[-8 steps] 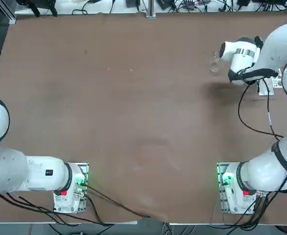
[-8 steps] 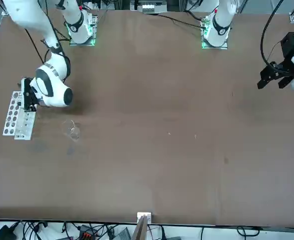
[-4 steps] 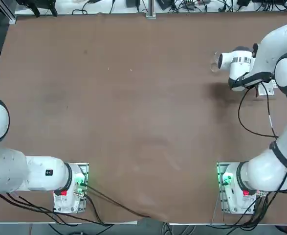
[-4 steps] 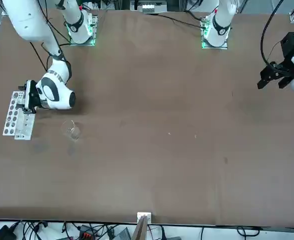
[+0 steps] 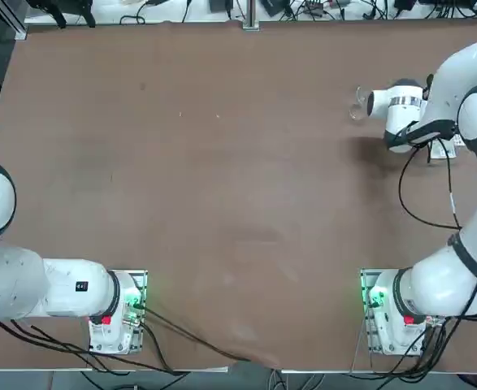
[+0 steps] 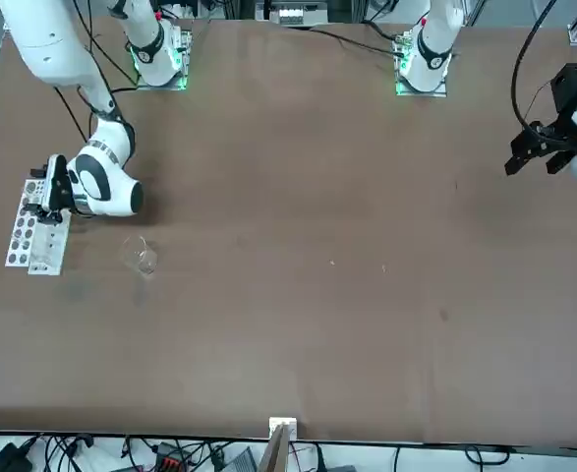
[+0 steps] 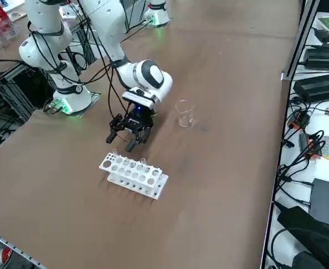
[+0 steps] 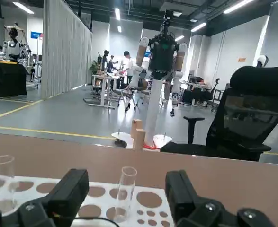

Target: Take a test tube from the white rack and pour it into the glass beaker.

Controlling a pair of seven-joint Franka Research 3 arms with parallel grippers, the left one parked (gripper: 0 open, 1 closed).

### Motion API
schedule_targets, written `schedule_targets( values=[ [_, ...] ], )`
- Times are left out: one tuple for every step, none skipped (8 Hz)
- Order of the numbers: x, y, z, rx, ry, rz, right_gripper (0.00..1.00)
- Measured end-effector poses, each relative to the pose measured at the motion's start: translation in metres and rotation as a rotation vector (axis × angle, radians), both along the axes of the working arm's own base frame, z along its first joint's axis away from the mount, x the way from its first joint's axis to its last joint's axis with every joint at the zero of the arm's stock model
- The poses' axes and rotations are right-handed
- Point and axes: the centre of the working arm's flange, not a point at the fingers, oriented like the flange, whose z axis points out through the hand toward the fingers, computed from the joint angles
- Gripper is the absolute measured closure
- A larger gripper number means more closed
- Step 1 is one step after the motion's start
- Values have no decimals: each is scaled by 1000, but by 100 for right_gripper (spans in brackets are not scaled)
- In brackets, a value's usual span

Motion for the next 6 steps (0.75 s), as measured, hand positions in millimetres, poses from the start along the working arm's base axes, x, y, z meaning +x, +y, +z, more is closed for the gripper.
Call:
schedule_targets(
  values=[
    [-2,-5,-6,-10,-9,7,2],
    [-3,-10,-11,-19,-17,11,4],
    [-4,-14,-15,-24,-24,12,4],
    [-6,-16,-18,-27,-27,13,6],
    [-7,-18,-22,-32,-38,16,9],
    [-8,-20,-24,-34,-41,18,18]
  ],
)
